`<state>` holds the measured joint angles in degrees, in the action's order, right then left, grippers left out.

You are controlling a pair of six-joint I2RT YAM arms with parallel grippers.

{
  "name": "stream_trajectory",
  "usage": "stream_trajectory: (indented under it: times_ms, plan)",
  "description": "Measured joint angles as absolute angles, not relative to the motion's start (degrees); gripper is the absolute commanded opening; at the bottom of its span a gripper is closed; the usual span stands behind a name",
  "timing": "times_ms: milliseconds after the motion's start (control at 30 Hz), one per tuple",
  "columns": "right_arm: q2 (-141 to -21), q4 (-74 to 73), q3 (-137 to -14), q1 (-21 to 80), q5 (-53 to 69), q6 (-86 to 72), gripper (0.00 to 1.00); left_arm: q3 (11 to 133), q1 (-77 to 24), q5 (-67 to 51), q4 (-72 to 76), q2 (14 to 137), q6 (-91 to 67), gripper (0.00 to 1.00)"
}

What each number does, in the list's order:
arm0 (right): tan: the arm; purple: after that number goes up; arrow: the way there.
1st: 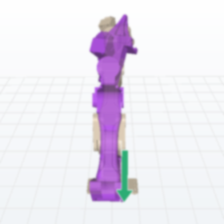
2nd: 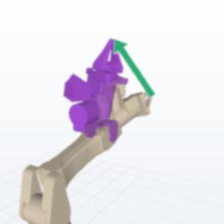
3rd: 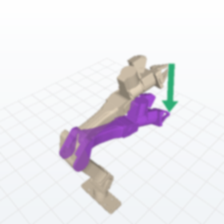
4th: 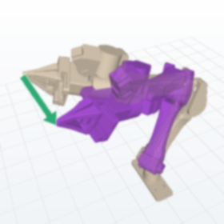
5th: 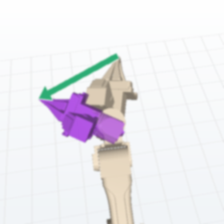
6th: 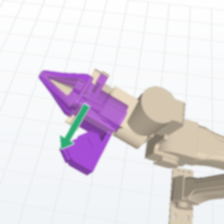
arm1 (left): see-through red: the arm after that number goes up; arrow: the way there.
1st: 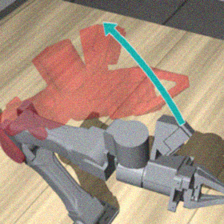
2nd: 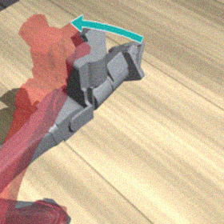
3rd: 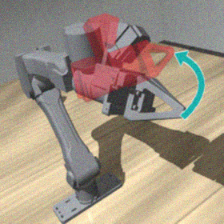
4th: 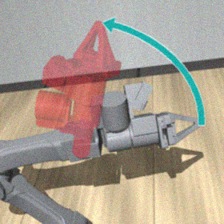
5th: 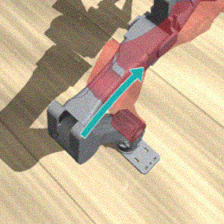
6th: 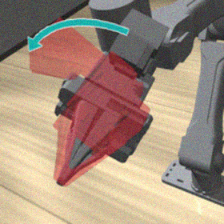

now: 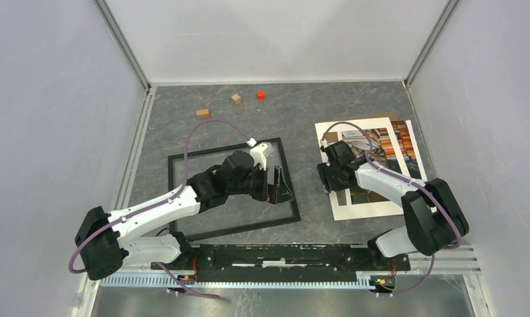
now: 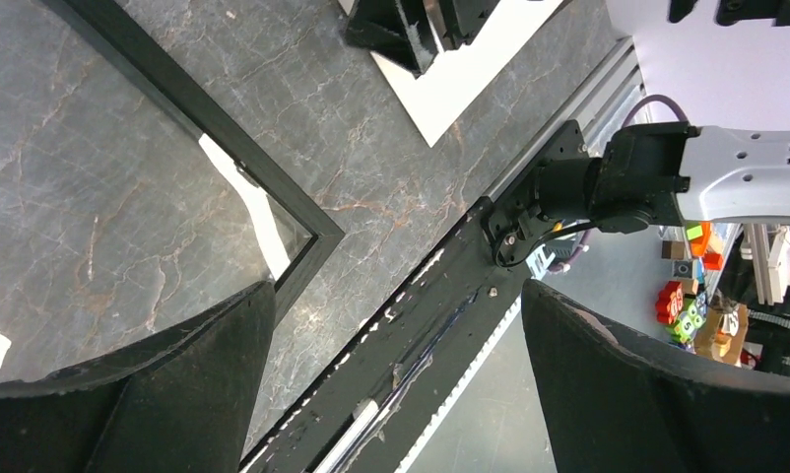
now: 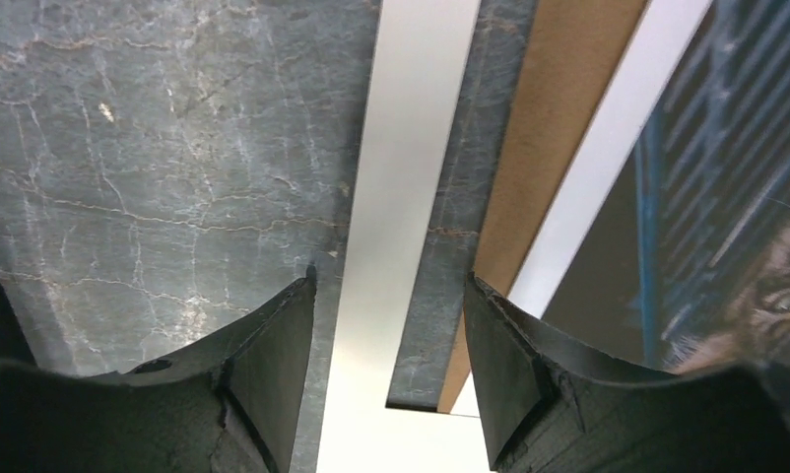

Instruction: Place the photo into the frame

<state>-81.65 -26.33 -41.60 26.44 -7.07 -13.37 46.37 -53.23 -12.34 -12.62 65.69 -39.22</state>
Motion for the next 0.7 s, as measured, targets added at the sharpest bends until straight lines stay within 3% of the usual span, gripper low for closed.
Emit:
stream_trajectory:
  times_ms: [467,700]
  plan:
    - [-78.43,-16.58,-36.34,24.14,7.05,-13.72,0.61,40.84,-50.19,-11.53,-0.05,69.52,-48.88,0.99]
    - [-71.85,-21.50,-36.25,23.46,-3.40,-14.33,0.64,42.81,-47.66,-16.80,9.56,82.04,-55.40,0.95]
